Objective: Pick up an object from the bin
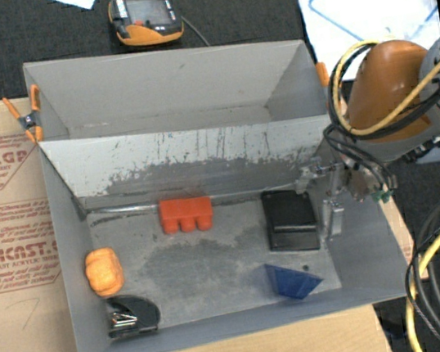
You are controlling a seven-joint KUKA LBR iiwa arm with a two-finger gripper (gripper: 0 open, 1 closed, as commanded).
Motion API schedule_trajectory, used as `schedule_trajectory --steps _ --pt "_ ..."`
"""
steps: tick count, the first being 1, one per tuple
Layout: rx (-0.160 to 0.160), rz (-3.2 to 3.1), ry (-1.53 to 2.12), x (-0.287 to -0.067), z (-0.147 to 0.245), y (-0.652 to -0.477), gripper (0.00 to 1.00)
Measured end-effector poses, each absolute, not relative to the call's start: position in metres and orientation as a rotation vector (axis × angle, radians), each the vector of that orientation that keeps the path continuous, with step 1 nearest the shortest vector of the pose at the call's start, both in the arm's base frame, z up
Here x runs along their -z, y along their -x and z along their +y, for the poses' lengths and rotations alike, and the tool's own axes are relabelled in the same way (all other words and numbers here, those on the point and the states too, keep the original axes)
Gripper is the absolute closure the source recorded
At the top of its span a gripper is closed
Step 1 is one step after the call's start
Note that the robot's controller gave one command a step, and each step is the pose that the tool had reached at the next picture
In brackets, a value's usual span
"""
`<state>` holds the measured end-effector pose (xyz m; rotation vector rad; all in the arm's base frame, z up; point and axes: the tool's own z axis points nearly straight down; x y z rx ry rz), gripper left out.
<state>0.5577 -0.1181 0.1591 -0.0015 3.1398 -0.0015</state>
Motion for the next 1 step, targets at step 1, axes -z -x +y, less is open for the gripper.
schedule_trajectory --steps 1 --pt "0.002 3.140 0.002 -0.1591 -0.1181 -0.5578 1.00"
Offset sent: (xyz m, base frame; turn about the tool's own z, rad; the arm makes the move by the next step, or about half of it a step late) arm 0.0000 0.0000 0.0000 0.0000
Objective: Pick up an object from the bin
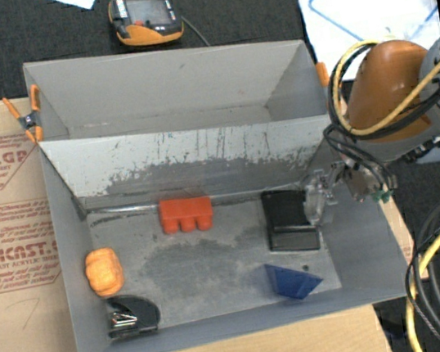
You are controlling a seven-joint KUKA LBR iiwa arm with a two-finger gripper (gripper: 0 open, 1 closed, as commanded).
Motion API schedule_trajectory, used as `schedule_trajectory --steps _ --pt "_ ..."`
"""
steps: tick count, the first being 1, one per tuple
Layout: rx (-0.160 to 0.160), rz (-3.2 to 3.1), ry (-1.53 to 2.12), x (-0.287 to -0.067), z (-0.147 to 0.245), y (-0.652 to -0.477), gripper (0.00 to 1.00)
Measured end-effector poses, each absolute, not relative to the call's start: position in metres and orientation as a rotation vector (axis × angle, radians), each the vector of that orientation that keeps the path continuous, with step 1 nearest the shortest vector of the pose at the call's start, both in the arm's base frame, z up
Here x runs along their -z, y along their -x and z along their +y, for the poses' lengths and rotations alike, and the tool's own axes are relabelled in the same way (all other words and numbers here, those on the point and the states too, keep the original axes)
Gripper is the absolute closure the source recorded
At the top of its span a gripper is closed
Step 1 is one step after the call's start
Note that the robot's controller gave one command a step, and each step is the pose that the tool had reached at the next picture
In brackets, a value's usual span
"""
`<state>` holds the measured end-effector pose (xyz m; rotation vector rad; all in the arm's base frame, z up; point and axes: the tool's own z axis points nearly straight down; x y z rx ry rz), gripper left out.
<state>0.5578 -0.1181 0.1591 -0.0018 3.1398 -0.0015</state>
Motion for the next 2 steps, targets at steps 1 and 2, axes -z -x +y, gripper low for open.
schedule_trajectory --steps 1,2 --pt "0.002 3.140 0.002 -0.159 -0.118 -0.558 1.00" --pt "0.007 3.132 0.058 -0.137 -0.109 -0.562 1.00"
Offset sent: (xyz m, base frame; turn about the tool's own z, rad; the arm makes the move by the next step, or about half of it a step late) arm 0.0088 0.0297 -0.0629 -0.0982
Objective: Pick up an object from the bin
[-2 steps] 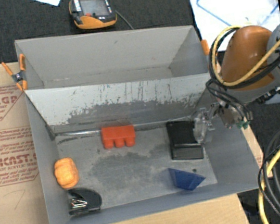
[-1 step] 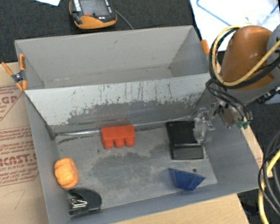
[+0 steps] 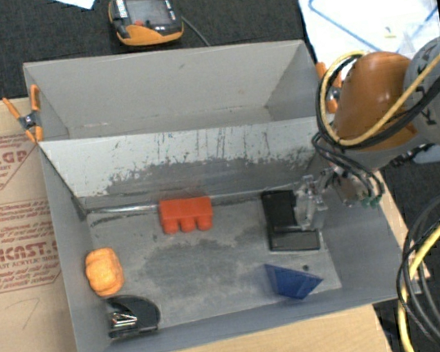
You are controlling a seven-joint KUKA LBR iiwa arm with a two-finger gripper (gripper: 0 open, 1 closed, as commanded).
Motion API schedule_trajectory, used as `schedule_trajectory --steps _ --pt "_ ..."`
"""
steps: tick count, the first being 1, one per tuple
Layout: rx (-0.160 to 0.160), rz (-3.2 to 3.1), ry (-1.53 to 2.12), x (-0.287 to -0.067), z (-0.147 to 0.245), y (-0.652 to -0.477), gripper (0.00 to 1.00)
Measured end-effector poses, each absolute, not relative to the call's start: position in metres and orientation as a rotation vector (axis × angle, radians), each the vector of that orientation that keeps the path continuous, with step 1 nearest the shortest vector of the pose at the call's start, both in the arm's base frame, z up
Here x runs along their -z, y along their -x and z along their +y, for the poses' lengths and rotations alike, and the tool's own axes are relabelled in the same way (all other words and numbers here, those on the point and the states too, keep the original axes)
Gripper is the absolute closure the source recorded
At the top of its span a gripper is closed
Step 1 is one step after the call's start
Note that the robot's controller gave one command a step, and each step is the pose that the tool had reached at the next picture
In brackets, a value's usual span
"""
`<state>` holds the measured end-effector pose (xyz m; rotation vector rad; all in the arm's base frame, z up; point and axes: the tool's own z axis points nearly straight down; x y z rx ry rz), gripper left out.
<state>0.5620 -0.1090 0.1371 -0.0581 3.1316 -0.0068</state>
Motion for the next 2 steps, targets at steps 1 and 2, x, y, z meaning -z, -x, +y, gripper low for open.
schedule_trajectory --steps 1,2 --pt "0.004 3.132 -0.076 -0.114 -0.113 -0.545 1.00" --pt "0.004 3.120 0.339 -0.080 -0.090 -0.568 1.00"
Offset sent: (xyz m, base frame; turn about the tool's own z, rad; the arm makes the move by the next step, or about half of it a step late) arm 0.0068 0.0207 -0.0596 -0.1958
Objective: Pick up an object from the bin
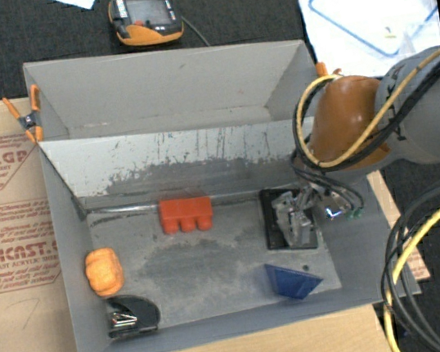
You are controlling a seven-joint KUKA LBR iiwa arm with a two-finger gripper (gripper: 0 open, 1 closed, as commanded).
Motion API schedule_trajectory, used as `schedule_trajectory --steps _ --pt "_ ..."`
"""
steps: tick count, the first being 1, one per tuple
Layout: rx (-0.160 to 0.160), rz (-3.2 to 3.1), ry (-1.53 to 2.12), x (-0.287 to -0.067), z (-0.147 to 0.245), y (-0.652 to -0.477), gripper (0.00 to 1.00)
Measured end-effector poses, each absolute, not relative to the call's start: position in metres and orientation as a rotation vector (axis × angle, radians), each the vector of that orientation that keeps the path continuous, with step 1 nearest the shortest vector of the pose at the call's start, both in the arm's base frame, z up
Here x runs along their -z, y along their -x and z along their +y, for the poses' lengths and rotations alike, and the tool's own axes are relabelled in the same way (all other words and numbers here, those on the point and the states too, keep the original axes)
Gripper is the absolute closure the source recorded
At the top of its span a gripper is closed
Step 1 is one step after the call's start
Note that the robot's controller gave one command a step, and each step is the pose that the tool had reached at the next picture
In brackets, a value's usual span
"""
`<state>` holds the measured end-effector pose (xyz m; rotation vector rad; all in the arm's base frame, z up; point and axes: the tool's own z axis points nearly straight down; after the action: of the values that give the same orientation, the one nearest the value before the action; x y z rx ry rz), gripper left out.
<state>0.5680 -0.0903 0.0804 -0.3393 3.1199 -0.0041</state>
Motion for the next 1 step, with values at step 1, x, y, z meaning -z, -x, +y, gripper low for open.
schedule_trajectory --steps 1 --pt "0.008 3.098 0.377 -0.0784 -0.0914 -0.5560 1.00"
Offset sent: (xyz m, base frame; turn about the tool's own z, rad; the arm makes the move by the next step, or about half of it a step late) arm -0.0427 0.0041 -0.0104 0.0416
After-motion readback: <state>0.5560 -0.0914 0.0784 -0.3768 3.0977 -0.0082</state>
